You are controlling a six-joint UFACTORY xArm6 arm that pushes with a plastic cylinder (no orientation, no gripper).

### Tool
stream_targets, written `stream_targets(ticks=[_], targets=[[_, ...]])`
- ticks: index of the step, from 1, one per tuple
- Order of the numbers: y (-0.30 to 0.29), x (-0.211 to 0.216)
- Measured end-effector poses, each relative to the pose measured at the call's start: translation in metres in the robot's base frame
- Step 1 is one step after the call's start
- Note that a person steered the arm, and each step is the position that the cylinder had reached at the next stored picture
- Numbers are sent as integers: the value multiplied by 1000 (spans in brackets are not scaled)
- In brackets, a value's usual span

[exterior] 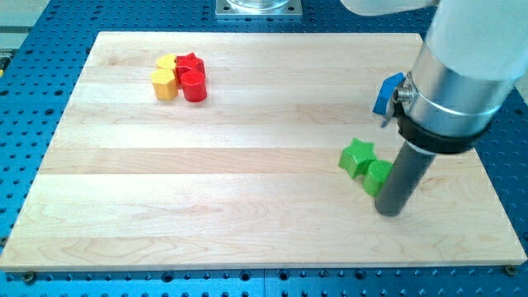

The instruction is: Slide the green star to the bottom left of the green circle

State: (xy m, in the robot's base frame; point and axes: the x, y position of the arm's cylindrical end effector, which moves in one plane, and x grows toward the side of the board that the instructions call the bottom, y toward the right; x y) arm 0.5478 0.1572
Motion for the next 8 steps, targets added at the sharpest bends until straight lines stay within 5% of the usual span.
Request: stream_targets(ticks=[1, 3, 5, 8], targets=[[0, -42], [5, -47], [71, -69], [-49, -80]])
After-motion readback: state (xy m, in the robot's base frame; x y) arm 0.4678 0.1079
